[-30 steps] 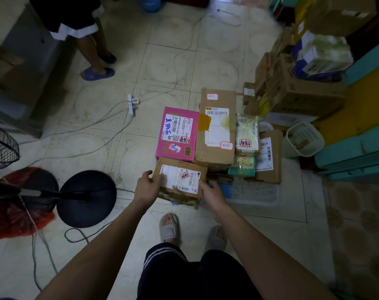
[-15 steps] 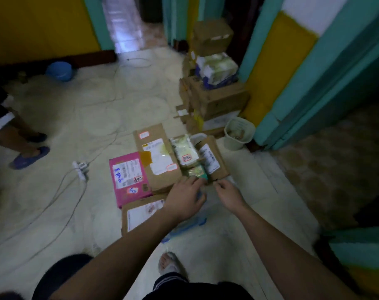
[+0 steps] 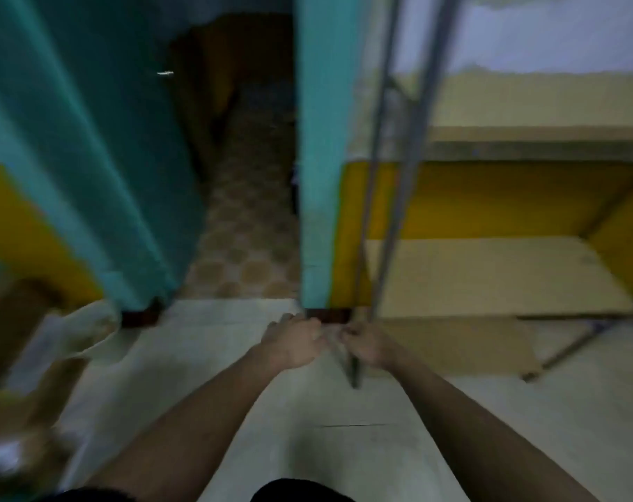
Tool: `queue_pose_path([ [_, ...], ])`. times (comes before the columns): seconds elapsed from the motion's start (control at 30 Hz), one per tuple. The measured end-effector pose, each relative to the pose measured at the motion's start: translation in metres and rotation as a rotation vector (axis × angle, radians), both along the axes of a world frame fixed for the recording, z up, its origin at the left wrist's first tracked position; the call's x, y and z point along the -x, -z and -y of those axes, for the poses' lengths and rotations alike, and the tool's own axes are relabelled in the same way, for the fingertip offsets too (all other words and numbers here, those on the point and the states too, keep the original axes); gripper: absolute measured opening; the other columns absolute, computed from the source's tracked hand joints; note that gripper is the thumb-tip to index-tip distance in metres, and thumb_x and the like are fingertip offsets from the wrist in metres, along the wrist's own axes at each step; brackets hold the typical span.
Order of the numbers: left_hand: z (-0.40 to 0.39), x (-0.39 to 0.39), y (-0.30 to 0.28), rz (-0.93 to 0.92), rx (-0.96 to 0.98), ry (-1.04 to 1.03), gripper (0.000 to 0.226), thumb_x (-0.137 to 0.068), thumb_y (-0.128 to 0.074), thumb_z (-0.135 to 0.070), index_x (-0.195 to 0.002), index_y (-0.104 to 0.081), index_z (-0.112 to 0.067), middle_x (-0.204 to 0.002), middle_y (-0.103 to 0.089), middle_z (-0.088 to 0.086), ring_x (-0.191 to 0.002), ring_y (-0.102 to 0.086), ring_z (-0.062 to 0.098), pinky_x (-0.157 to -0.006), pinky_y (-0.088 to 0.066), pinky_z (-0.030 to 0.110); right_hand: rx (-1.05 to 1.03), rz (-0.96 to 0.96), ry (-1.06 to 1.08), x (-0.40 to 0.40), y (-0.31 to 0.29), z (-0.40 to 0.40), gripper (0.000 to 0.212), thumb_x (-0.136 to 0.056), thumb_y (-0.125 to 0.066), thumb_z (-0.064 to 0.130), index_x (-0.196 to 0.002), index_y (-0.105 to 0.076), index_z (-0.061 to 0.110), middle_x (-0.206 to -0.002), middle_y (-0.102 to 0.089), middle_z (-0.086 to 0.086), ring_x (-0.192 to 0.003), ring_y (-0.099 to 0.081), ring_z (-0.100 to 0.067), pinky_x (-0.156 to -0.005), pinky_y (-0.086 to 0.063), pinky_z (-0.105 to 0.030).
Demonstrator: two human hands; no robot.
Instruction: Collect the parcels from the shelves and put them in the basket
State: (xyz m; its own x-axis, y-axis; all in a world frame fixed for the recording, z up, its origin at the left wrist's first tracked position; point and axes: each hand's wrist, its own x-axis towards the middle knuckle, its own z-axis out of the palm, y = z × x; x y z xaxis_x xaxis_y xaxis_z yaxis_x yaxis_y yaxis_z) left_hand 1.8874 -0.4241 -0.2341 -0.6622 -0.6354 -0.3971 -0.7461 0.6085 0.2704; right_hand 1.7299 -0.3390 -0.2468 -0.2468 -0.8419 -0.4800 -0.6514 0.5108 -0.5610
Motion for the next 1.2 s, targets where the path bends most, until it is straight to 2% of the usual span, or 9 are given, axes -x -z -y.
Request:
queue_pose_path([
  [0.07, -0.030, 0.093, -0.001, -0.002, -0.016, 0.156, 0.051, -0.099, -0.038, -0.054, -0.143, -0.048, -0.029, -0.148, -0.047, 0.005, -0.135, -0.042, 0.029, -0.108, -0.039, 0.043, -0.024, 0.002, 0.164, 0.079, -0.001, -0.060, 0.048, -0.103, -0.042, 0.044, -0.136, -0.054, 0.011, -0.142, -0.054, -0.014, -0.122, -0.054, -0.025, -0.098, -0.040, -0.030],
  [0.17, -0.082, 0.224, -0.010, 0.025, -0.039, 0.350, 0.056, -0.100, -0.039, -0.053, -0.150, -0.040, -0.029, -0.153, -0.042, 0.004, -0.140, -0.038, 0.028, -0.112, -0.036, 0.042, -0.053, -0.051, 0.427, 0.181, -0.012, -0.151, 0.057, -0.102, -0.042, 0.050, -0.145, -0.046, 0.013, -0.145, -0.053, -0.013, -0.130, -0.052, -0.029, -0.102, -0.040, -0.032],
  [0.43, -0.221, 0.509, -0.063, -0.091, -0.123, 0.707, 0.061, -0.092, -0.035, -0.062, -0.138, -0.055, -0.026, -0.147, -0.052, 0.004, -0.131, -0.050, 0.029, -0.109, -0.042, 0.043, -0.015, -0.262, 0.856, 0.389, -0.079, -0.338, 0.053, -0.100, -0.042, 0.051, -0.139, -0.053, 0.016, -0.139, -0.058, -0.010, -0.125, -0.054, -0.029, -0.101, -0.045, -0.036],
  [0.5, -0.258, 0.570, -0.069, -0.143, -0.137, 0.766, 0.056, -0.094, -0.036, -0.061, -0.133, -0.058, -0.027, -0.143, -0.056, 0.004, -0.127, -0.053, 0.028, -0.105, -0.045, 0.045, -0.016, -0.292, 0.944, 0.436, -0.087, -0.374, 0.056, -0.099, -0.043, 0.052, -0.141, -0.051, 0.017, -0.139, -0.057, -0.009, -0.125, -0.055, -0.028, -0.100, -0.046, -0.036],
  [0.63, -0.320, 0.691, -0.071, -0.201, -0.128, 0.839, 0.053, -0.097, -0.039, -0.056, -0.139, -0.054, -0.026, -0.155, -0.042, 0.001, -0.139, -0.042, 0.024, -0.108, -0.041, 0.040, -0.043, -0.306, 1.108, 0.535, -0.089, -0.438, 0.056, -0.098, -0.043, 0.053, -0.141, -0.051, 0.018, -0.136, -0.059, -0.008, -0.122, -0.056, -0.027, -0.097, -0.047, -0.037],
  [0.83, -0.391, 0.846, -0.049, -0.209, -0.149, 0.957, 0.055, -0.095, -0.037, -0.059, -0.133, -0.057, -0.025, -0.138, -0.058, 0.002, -0.124, -0.054, 0.026, -0.100, -0.046, 0.040, -0.059, -0.218, 1.359, 0.650, -0.074, -0.518, 0.053, -0.098, -0.048, 0.050, -0.138, -0.054, 0.015, -0.134, -0.061, -0.010, -0.119, -0.058, -0.027, -0.099, -0.047, -0.038],
  [0.93, -0.443, 0.916, -0.050, -0.171, -0.131, 1.059, 0.054, -0.098, -0.036, -0.056, -0.137, -0.055, -0.023, -0.140, -0.056, 0.005, -0.125, -0.053, 0.029, -0.102, -0.044, 0.042, -0.068, -0.211, 1.464, 0.701, -0.070, -0.568, 0.052, -0.098, -0.049, 0.049, -0.138, -0.055, 0.017, -0.132, -0.062, -0.009, -0.116, -0.060, -0.025, -0.096, -0.049, -0.037],
  [1.07, -0.524, 1.001, -0.054, -0.154, -0.116, 1.152, 0.057, -0.102, -0.035, -0.053, -0.149, -0.044, -0.021, -0.154, -0.044, 0.005, -0.139, -0.041, 0.028, -0.112, -0.036, 0.038, -0.053, -0.218, 1.605, 0.765, -0.061, -0.639, 0.050, -0.097, -0.049, 0.050, -0.137, -0.054, 0.020, -0.136, -0.060, -0.008, -0.118, -0.059, -0.025, -0.096, -0.049, -0.037],
  [1.2, -0.598, 1.088, -0.033, -0.110, -0.101, 1.214, 0.060, -0.102, -0.034, -0.055, -0.151, -0.040, -0.022, -0.158, -0.038, 0.003, -0.144, -0.036, 0.026, -0.115, -0.033, 0.041, -0.045, -0.182, 1.686, 0.842, -0.041, -0.714, 0.051, -0.097, -0.049, 0.049, -0.138, -0.054, 0.019, -0.137, -0.059, -0.009, -0.118, -0.059, -0.026, -0.093, -0.048, -0.037],
])
